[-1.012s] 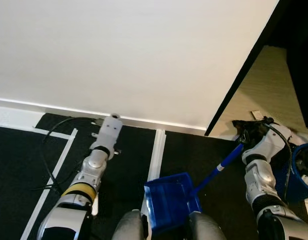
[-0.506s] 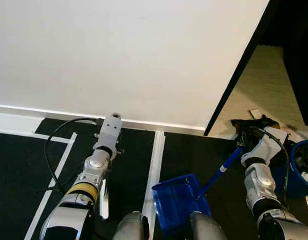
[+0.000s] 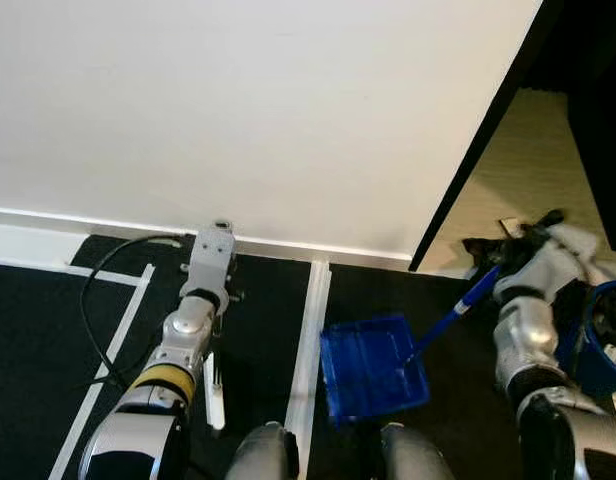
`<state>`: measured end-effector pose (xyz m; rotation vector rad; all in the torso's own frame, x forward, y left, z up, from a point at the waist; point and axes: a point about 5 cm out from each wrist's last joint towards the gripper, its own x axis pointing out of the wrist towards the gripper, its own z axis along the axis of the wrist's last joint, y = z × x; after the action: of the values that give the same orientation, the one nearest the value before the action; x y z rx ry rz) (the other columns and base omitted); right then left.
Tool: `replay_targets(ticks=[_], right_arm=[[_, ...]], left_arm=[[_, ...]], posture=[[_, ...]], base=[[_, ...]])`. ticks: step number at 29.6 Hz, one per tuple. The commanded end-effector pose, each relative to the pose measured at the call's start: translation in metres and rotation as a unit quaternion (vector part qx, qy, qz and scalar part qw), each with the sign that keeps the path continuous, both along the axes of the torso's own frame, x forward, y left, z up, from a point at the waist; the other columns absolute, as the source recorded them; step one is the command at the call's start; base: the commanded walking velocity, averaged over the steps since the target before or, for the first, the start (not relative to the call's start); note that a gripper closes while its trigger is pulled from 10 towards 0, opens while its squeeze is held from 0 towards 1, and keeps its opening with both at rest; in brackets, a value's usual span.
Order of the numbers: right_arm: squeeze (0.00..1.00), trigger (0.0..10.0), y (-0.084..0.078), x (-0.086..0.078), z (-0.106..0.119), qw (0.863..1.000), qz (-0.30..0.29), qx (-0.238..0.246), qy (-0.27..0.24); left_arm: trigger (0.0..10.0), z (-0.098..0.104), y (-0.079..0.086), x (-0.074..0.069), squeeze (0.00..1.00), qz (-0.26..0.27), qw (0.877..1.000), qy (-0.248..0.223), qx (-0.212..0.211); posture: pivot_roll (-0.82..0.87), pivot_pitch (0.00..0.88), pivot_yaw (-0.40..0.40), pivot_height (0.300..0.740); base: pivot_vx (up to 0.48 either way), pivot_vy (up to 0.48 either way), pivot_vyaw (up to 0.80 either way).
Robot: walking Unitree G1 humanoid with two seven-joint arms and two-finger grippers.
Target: Sweep floor
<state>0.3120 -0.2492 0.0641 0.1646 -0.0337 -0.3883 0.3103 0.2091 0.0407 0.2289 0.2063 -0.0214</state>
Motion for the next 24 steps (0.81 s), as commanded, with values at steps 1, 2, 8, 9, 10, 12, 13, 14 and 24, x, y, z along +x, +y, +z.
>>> replay_targets(ticks=[1, 2, 8, 9, 10, 12, 13, 14, 24], right_arm=[[0.00, 10.0, -0.004, 0.001, 0.005, 1.000, -0.010, -0.008, -0.012], [0.00, 10.0, -0.004, 0.002, 0.007, 1.000, -0.009, -0.009, -0.016], [0.00, 10.0, -0.003, 0.008, 0.015, 0.999, 0.021, -0.007, -0.037], [0.00, 10.0, -0.005, 0.007, 0.015, 0.999, 0.012, -0.006, -0.038], [0.00, 10.0, -0.006, 0.006, 0.014, 0.999, 0.007, 0.002, -0.040], [0.00, 10.0, -0.005, 0.006, 0.012, 0.999, 0.004, 0.014, -0.035], [0.00, 10.0, -0.004, 0.006, 0.010, 0.999, 0.007, 0.016, -0.030], [0.00, 10.0, -0.001, 0.006, 0.007, 1.000, 0.010, 0.019, -0.016], [0.00, 10.0, 0.004, -0.007, -0.012, 0.998, 0.053, 0.033, 0.006]], left_arm=[[10.0, 0.012, 0.005, 0.006, 0.00, 0.005, 0.999, -0.035, -0.002], [10.0, 0.014, 0.006, 0.006, 0.00, 0.003, 0.999, -0.042, -0.003], [10.0, 0.024, 0.007, 0.010, 0.00, -0.022, 0.998, -0.061, 0.015], [10.0, 0.023, 0.006, 0.009, 0.00, -0.033, 0.998, -0.058, 0.022], [10.0, 0.022, 0.005, 0.009, 0.00, -0.043, 0.997, -0.054, 0.027], [10.0, 0.020, 0.004, 0.008, 0.00, -0.048, 0.997, -0.048, 0.027], [10.0, 0.020, 0.004, 0.009, 0.00, -0.047, 0.997, -0.045, 0.028], [10.0, 0.019, 0.004, 0.008, 0.00, -0.043, 0.998, -0.045, 0.025], [10.0, 0.003, 0.002, -0.007, 0.00, -0.011, 0.999, -0.030, -0.028]], posture=[[0.08, 0.026, -0.015, 0.740], [0.09, 0.024, -0.018, 0.740], [0.09, 0.039, -0.024, 0.740], [0.09, 0.047, -0.025, 0.740], [0.09, 0.064, -0.025, 0.740], [0.09, 0.061, -0.022, 0.740], [0.09, 0.061, -0.022, 0.740], [0.09, 0.068, -0.021, 0.740], [0.11, 0.038, -0.021, 0.740]], base=[[0.000, 0.000, 0.00], [0.000, 0.000, 0.00], [0.000, 0.000, 0.00], [0.000, 0.000, 0.00], [0.000, 0.000, 0.00], [0.000, 0.000, 0.00], [0.000, 0.000, 0.00], [0.000, 0.000, 0.00], [0.000, 0.000, 0.00]])
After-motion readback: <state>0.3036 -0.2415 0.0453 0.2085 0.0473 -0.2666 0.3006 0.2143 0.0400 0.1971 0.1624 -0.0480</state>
